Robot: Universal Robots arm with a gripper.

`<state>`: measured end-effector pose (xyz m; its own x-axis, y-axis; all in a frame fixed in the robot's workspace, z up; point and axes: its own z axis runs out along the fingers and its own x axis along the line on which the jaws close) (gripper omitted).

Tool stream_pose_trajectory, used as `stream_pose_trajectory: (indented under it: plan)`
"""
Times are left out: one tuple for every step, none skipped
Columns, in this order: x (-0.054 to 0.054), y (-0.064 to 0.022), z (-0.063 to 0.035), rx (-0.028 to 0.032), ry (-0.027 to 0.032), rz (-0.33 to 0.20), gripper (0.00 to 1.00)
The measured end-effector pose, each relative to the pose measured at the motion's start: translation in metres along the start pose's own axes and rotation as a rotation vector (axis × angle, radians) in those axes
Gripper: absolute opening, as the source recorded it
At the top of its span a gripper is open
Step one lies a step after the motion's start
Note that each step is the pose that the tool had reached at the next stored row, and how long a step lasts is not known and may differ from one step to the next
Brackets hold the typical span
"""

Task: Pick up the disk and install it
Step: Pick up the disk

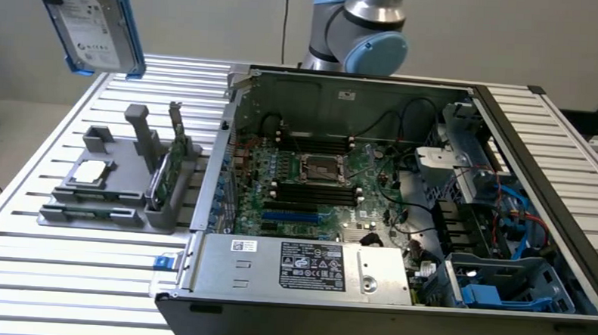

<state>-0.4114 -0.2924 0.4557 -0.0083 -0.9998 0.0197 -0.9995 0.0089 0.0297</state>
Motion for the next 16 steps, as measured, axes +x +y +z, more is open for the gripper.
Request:
stream_pose_trajectory:
  plan:
    - [0.0, -0.0047, -0.0025, -0.0002, 0.0, 0.0, 0.33]
    - [0.001, -0.0092, -0.0047, -0.0002, 0.0001, 0.0, 0.33]
    - [0.001, -0.0137, -0.0066, -0.0001, 0.0, 0.0, 0.33]
    - [0.002, -0.0178, -0.0084, -0.0001, 0.0, 0.0, 0.33]
    - [0.002, -0.0216, -0.01, -0.0002, 0.0001, 0.0, 0.33]
    - [0.002, -0.0252, -0.0112, -0.0001, 0.0, 0.0, 0.33]
    - [0.003, -0.0285, -0.0125, -0.0002, 0.0, 0.0, 0.33]
    - [0.003, -0.0319, -0.0136, -0.0001, 0.0, 0.0, 0.33]
    - [0.004, -0.0353, -0.0148, -0.0001, 0.0001, 0.0, 0.33]
    - [0.004, -0.0385, -0.016, -0.0003, 0.0001, 0.0, 0.33]
    - [0.004, -0.0417, -0.017, -0.0002, 0.0001, 0.0, 0.33]
    - [0.005, -0.0448, -0.018, -0.0001, 0.0, 0.0, 0.33]
    - [0.005, -0.048, -0.019, -0.0002, 0.0001, 0.0, 0.33]
    - [0.005, -0.0511, -0.0199, -0.0001, 0.0001, 0.0, 0.33]
    - [0.006, -0.0542, -0.0208, -0.0002, 0.0001, 0.0, 0.33]
    - [0.006, -0.0571, -0.0217, -0.0002, 0.0001, 0.0, 0.33]
